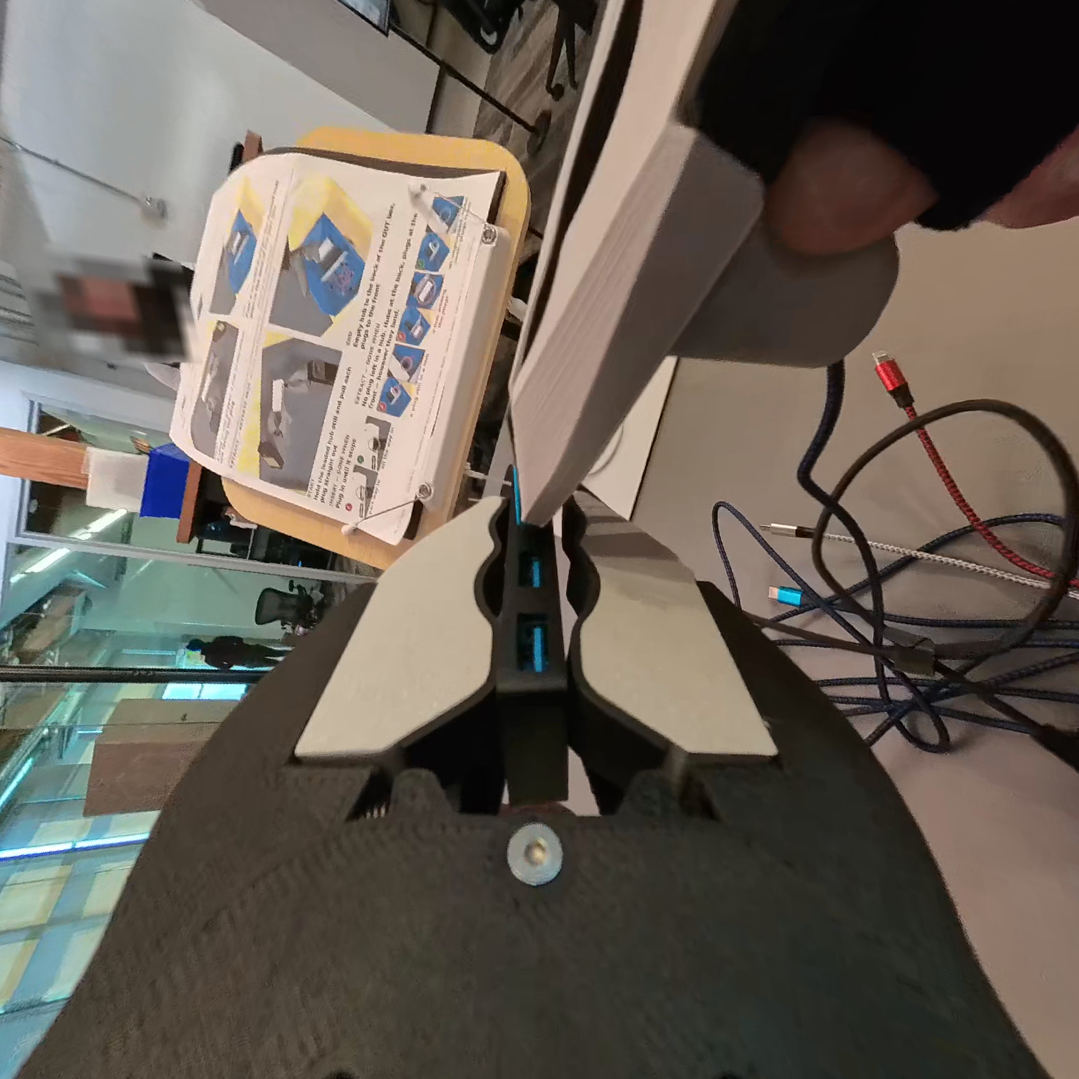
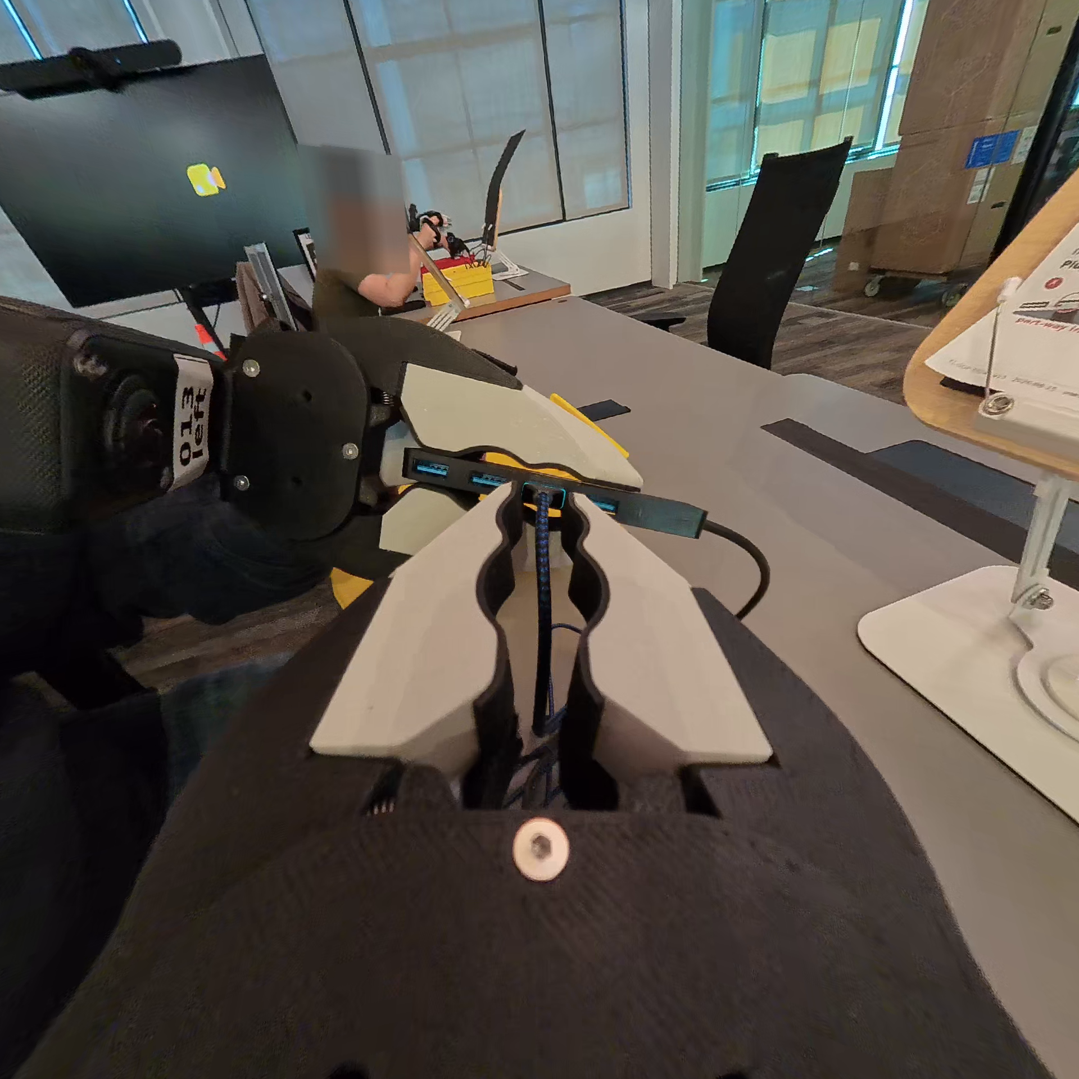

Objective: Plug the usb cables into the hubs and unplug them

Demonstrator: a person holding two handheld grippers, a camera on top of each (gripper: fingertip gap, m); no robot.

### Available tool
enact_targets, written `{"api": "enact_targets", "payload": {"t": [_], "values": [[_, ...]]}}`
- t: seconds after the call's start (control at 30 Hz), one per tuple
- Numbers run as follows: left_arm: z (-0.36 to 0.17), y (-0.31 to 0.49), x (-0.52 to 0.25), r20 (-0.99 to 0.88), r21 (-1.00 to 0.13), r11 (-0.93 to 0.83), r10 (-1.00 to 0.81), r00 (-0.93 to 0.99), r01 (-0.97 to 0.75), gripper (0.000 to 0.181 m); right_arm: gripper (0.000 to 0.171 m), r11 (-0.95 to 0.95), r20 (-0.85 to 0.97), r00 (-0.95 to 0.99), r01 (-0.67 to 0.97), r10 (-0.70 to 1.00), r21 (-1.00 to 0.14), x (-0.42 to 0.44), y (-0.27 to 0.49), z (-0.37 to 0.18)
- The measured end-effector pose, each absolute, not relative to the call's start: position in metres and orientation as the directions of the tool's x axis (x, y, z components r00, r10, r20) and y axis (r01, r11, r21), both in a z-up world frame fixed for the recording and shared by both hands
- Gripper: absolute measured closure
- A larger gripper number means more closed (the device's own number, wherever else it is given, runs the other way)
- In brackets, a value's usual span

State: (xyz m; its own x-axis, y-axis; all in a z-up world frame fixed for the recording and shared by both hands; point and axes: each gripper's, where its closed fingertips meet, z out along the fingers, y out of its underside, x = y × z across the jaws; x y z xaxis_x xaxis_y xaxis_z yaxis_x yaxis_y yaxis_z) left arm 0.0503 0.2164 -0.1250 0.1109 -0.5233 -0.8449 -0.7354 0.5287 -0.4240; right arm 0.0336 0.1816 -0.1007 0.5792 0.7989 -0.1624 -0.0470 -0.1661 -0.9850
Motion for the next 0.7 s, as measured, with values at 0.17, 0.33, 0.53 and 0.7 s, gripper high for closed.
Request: {"api": "enact_targets", "payload": {"t": [0.17,0.33,0.53,0.7], "values": [[-0.126,0.2158,0.0516,-0.857,-0.411,0.524,-0.501,0.12,-0.746,0.165,0.159,-0.182,-0.189,0.565,-0.069,0.803,-0.981,0.0335,0.1834,-0.1015],[-0.1305,0.2146,0.0533,-0.864,-0.394,0.521,-0.491,0.112,-0.757,0.165,0.16,-0.192,-0.189,0.578,-0.057,0.794,-0.98,0.0337,0.1851,-0.1036],[-0.1273,0.2146,0.055,-0.874,-0.389,0.523,-0.468,0.126,-0.758,0.165,0.159,-0.204,-0.228,0.551,-0.106,0.802,-0.973,0.0361,0.1842,-0.1017],[-0.1258,0.2158,0.0539,-0.874,-0.403,0.516,-0.462,0.151,-0.756,0.165,0.159,-0.193,-0.212,0.559,-0.093,0.802,-0.977,0.0357,0.1848,-0.103]]}}
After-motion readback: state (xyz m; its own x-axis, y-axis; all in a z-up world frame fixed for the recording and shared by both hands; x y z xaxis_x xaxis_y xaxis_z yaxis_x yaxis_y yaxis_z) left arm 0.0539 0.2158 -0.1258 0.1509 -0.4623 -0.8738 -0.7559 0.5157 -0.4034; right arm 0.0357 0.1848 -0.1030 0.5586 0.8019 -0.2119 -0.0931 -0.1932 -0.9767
